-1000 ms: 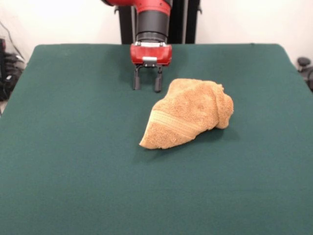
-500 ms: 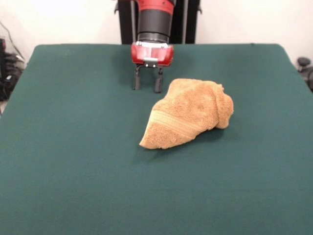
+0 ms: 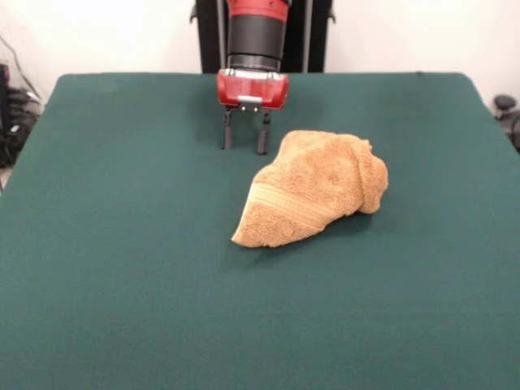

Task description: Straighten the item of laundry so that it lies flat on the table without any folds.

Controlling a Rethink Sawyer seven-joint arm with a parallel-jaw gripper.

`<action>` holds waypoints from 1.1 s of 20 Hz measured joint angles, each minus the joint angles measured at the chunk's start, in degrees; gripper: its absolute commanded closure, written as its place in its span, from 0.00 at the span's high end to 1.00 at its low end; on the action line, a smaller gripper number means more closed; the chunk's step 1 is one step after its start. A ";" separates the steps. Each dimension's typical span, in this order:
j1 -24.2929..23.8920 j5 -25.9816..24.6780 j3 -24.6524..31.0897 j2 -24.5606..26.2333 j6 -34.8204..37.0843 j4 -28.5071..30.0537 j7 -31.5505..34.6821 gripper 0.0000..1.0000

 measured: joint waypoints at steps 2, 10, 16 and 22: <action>0.13 0.23 -0.01 -0.09 0.18 0.01 0.00 1.00; 2.05 2.99 -0.33 -1.22 1.89 0.11 0.00 1.00; 4.35 5.45 -0.03 -3.64 3.33 0.10 0.00 1.00; 5.44 6.26 0.12 -5.87 4.08 0.10 0.00 1.00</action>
